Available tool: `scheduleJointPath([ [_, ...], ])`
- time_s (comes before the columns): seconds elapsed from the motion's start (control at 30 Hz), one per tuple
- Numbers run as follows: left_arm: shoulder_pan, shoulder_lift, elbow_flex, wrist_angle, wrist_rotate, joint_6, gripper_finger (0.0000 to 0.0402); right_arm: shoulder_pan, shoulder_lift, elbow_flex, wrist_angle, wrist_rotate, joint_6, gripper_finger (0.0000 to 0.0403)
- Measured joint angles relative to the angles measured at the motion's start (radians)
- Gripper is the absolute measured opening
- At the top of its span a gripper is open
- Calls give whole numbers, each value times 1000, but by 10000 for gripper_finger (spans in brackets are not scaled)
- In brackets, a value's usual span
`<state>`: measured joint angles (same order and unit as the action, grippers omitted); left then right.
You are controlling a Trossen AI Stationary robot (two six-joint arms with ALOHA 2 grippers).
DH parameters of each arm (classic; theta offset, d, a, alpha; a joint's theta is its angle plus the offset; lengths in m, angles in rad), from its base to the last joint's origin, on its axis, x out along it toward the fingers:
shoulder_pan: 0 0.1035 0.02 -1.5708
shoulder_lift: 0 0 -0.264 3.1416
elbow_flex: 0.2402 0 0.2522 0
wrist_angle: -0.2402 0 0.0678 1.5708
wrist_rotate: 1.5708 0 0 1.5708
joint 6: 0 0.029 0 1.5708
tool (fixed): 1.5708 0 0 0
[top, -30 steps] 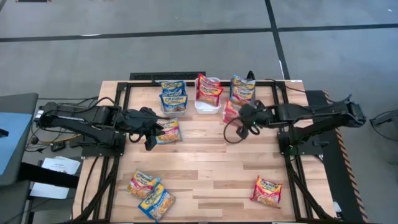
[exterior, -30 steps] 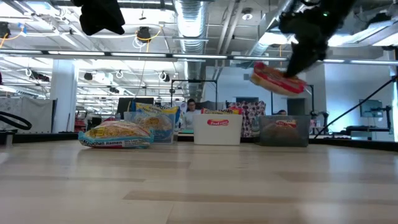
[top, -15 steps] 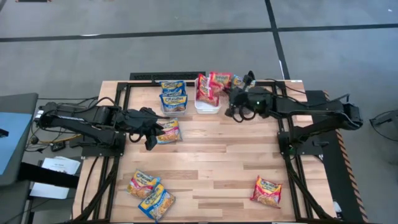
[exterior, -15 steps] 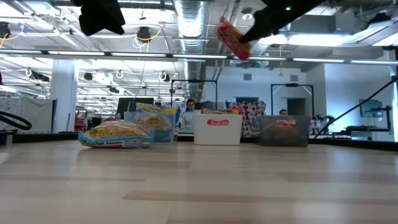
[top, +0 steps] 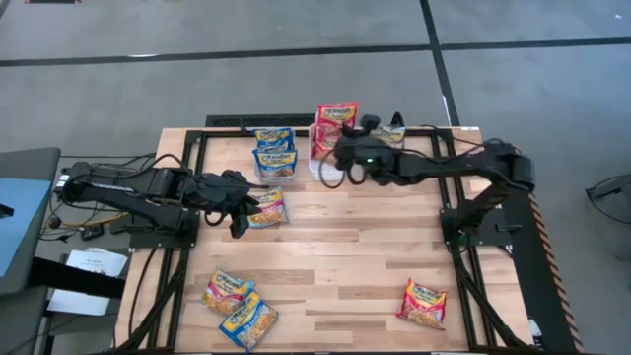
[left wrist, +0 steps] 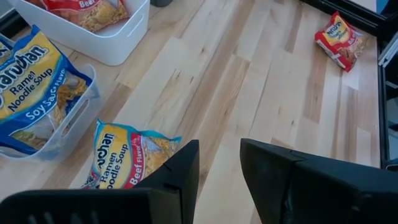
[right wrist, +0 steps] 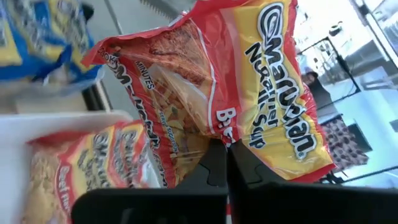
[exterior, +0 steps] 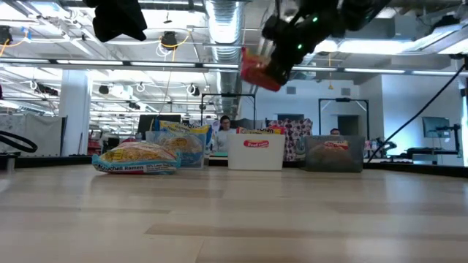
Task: Sort Maruchan noodles
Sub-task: Put the red noodle pack into the white bin
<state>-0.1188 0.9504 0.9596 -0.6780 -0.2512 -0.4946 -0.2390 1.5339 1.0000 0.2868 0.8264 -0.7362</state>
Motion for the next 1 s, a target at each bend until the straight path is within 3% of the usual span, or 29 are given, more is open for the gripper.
scheduleJointPath([
  [0.2, 0, 0, 0, -4, 0, 0, 103, 16, 135, 77, -109, 70, 26, 5],
  [0.4, 0, 0, 0, -4, 0, 0, 103, 30, 226, 167, -322, 64, 212, 7],
  [0.57, 0, 0, 0, -5, 0, 0, 103, 26, 258, 205, -470, -22, 387, 7],
  [0.87, 0, 0, 0, -5, 0, 0, 103, 1, 257, 207, -551, -170, 571, 7],
  [1.0, 0, 0, 0, -5, 0, 0, 103, -17, 289, 208, -572, -143, 588, 7],
])
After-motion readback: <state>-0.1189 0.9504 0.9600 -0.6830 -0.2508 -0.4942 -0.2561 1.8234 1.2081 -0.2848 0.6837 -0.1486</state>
